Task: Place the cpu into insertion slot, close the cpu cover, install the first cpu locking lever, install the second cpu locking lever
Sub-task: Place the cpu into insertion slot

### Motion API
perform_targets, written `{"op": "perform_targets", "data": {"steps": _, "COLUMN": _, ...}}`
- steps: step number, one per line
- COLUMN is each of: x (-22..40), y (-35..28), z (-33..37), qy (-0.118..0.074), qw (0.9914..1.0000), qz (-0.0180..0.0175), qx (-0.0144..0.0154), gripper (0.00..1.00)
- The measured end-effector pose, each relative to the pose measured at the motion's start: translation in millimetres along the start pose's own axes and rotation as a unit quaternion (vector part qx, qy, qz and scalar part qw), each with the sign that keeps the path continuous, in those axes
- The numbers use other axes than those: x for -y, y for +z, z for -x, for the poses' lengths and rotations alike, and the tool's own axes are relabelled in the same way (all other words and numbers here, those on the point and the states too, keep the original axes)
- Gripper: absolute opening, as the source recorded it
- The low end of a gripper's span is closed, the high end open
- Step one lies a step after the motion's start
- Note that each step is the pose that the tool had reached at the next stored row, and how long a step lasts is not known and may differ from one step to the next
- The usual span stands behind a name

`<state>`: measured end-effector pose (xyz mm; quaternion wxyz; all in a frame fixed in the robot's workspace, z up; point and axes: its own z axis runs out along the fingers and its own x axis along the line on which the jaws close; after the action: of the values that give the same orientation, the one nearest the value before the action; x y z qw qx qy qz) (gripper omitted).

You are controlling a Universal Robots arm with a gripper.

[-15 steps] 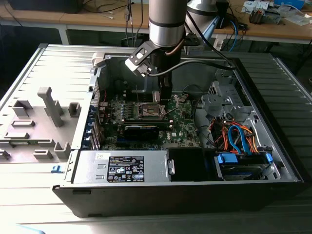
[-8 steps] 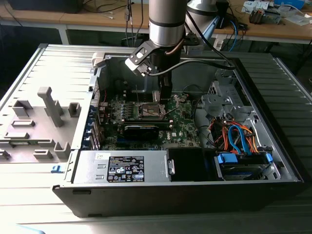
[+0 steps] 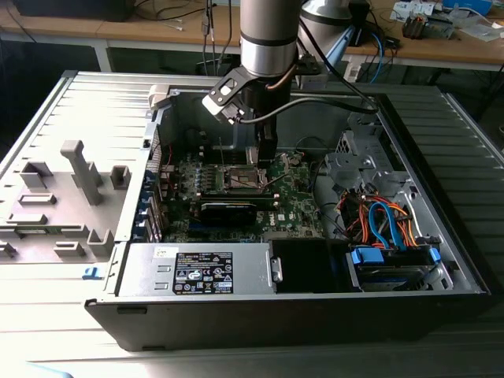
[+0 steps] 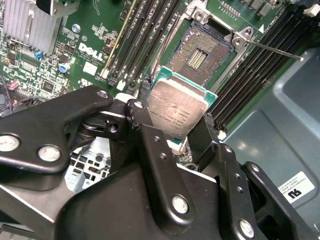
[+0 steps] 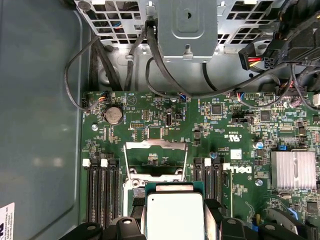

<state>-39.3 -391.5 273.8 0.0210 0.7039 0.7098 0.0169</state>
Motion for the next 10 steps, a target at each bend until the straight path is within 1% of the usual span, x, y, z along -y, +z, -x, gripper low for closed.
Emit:
{"op": "perform_targets", "data": {"steps": 7, "x": 0.1, "y": 0.6, "z": -1.0, "qy": 0.000, "qw": 1.00000, "qz": 0.0000, "qx": 0.0000, "gripper": 0.55}}
{"op": "perform_targets", "data": {"steps": 10, "x": 0.4, "y": 2.1, "z": -2.5, "qy": 0.000, "qw": 1.00000, "qz": -0.0001, "qx": 0.0001, "gripper": 0.55}}
